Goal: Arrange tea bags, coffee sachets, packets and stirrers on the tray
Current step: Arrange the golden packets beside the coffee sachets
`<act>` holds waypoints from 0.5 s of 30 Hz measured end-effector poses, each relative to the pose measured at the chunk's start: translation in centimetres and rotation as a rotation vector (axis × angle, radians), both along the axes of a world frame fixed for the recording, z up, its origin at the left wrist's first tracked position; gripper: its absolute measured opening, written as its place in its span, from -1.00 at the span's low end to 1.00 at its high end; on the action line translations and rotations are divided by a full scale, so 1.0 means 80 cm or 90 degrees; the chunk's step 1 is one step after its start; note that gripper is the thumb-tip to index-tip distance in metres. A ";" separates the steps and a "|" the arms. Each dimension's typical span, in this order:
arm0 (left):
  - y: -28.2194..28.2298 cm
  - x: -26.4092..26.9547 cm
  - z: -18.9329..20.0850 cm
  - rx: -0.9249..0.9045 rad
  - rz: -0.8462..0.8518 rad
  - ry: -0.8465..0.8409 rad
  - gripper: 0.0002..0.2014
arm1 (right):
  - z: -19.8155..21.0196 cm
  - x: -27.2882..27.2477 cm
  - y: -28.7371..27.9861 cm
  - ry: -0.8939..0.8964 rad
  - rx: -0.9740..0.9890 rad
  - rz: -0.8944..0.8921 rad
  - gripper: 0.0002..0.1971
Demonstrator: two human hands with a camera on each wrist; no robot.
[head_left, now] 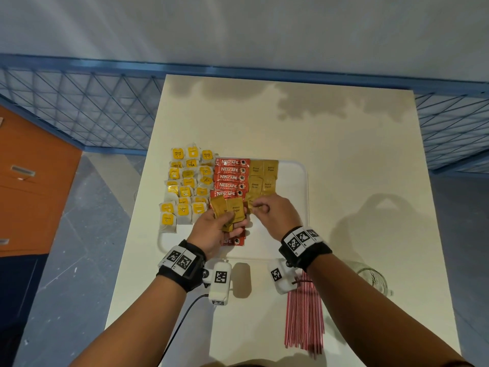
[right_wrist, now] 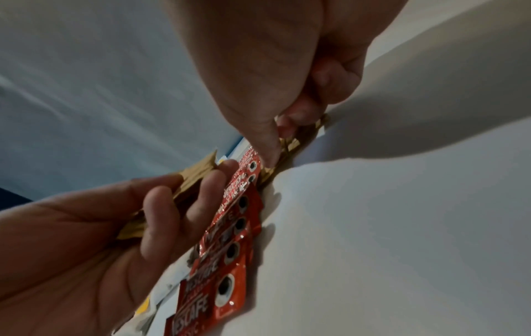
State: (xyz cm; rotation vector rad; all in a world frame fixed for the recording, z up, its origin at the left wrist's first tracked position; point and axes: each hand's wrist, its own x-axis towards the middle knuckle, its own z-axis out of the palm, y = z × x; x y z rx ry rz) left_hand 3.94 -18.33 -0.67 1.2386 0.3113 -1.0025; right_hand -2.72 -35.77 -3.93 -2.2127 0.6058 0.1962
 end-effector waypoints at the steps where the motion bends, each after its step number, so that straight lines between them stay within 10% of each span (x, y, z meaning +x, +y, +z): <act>1: 0.001 0.000 0.001 -0.005 -0.003 -0.001 -0.78 | -0.001 0.001 0.001 0.000 -0.004 -0.001 -0.83; 15: 0.005 -0.003 -0.011 0.023 -0.039 -0.064 -0.83 | 0.009 -0.008 0.004 -0.028 0.072 -0.005 -0.69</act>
